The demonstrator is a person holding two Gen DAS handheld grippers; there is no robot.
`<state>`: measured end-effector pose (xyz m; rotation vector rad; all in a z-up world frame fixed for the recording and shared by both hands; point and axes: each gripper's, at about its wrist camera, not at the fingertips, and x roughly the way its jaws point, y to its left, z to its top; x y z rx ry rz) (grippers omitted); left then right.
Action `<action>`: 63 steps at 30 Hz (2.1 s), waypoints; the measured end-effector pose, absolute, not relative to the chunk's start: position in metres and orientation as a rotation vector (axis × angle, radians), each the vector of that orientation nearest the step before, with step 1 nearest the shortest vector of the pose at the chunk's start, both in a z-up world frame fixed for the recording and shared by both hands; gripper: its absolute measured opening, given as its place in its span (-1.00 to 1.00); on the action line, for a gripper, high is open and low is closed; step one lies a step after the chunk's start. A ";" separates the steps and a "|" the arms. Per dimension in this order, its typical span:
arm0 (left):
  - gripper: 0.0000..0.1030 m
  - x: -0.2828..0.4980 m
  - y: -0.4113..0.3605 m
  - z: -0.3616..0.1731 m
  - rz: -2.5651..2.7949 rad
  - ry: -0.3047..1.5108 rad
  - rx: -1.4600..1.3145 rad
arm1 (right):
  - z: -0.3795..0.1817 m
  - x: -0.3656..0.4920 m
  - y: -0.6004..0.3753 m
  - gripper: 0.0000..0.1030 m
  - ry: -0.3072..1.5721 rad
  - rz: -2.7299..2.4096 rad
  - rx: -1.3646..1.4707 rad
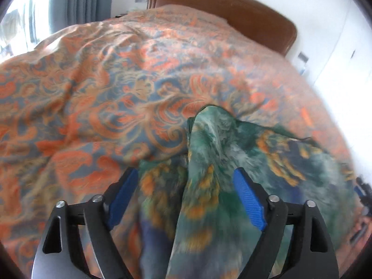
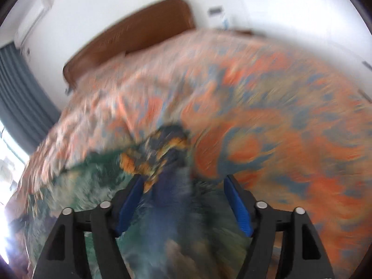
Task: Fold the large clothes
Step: 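Open both tools and pull them back from the folded jacket bundle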
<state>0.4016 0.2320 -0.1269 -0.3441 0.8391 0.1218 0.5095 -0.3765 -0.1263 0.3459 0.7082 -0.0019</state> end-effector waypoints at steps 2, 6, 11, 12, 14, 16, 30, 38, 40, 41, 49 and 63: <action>0.73 0.378 0.225 -0.119 0.104 0.843 -0.314 | -0.107 0.487 -0.383 0.43 0.663 -0.030 0.308; 0.75 0.334 0.179 -0.114 0.049 0.859 -0.160 | -0.089 0.428 -0.376 0.44 0.624 -0.006 0.178; 0.86 0.300 0.103 -0.122 -0.034 0.885 -0.053 | -0.101 0.350 -0.349 0.44 0.609 0.089 0.145; 0.86 0.302 0.090 -0.125 -0.056 0.905 -0.051 | -0.105 0.337 -0.342 0.44 0.601 0.105 0.143; 0.86 0.311 0.069 -0.128 -0.102 0.931 -0.045 | -0.115 0.311 -0.328 0.44 0.580 0.122 0.125; 0.86 0.324 0.049 -0.128 -0.107 0.918 -0.010 | -0.123 0.291 -0.320 0.44 0.564 0.122 0.117; 0.92 0.481 0.002 -0.144 -0.015 0.974 0.012 | -0.143 0.251 -0.323 0.53 0.478 0.163 0.177; 0.90 0.524 -0.002 -0.147 0.048 0.994 -0.036 | -0.159 0.257 -0.335 0.53 0.533 0.184 0.246; 0.90 0.511 -0.003 -0.149 0.016 0.996 -0.046 | -0.161 0.258 -0.337 0.53 0.539 0.185 0.255; 0.90 0.503 -0.004 -0.149 0.002 0.994 -0.038 | -0.162 0.258 -0.338 0.53 0.541 0.184 0.260; 0.91 0.413 -0.011 -0.146 -0.097 0.961 0.039 | -0.161 0.254 -0.337 0.53 0.523 0.171 0.254; 0.94 0.325 -0.034 -0.156 -0.171 0.935 0.164 | -0.155 0.237 -0.321 0.53 0.510 0.114 0.200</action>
